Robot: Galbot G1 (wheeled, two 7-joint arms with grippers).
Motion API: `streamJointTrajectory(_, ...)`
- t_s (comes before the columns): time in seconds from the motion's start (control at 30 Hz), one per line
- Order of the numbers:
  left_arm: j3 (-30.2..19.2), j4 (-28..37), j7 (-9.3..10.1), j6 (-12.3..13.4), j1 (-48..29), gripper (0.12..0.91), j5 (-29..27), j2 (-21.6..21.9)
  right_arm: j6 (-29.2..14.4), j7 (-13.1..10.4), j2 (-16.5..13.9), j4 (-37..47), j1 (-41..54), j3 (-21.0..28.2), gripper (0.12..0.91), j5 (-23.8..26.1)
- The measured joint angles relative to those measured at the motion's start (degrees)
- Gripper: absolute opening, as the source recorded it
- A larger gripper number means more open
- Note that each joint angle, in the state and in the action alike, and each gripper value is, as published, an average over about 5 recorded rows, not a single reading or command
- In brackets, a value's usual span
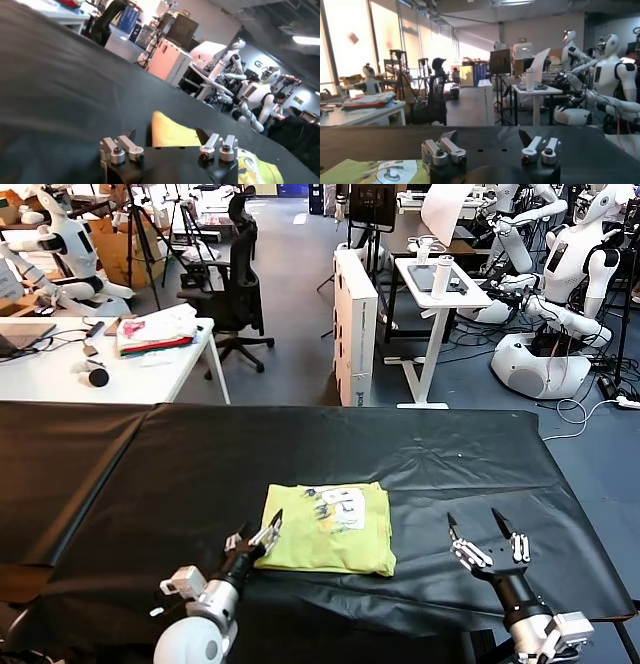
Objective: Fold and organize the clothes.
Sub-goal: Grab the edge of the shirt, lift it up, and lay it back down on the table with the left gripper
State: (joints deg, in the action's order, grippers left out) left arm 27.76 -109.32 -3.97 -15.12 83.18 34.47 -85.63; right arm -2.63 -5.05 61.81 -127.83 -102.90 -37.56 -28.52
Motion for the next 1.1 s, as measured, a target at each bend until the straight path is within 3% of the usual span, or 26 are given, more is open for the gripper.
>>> streamJointTrajectory(0.37, -0.07, 0.51, -0.07, -0.74, 0.14, 0.685, 1.60, -0.59, -0.11, 0.10, 0.36, -0.06, -0.10, 0.27, 0.907, 0.79)
streamJointTrajectory(0.47, -0.07, 0.50, -0.07, -0.86, 0.15, 0.562, 1.91, -0.59, -0.14, 0.11, 0.44, -0.04, -0.09, 0.36, 0.907, 1.09)
streamJointTrajectory(0.63, -0.02, -0.04, 0.04, -1.53, 0.20, 0.252, 3.30, -0.58, -0.13, 0.10, 0.52, 0.26, 0.11, 0.69, 0.907, 1.67)
streamJointTrajectory(0.7, 0.06, -0.32, 0.23, -1.99, 0.20, 0.187, 4.01, -0.58, -0.11, 0.08, 0.55, 0.41, 0.25, 0.82, 0.907, 1.90)
streamJointTrajectory(0.87, 0.75, -1.40, 0.72, -2.69, 0.34, 0.182, 3.81, -0.26, 0.00, -0.18, 0.77, 1.01, 0.87, 1.23, 0.907, 2.59)
streamJointTrajectory(1.1, 4.30, -3.91, 1.23, -2.99, 0.36, 0.179, -2.97, 2.99, 0.20, -0.36, 1.31, 2.39, 2.26, 2.59, 0.907, 3.98)
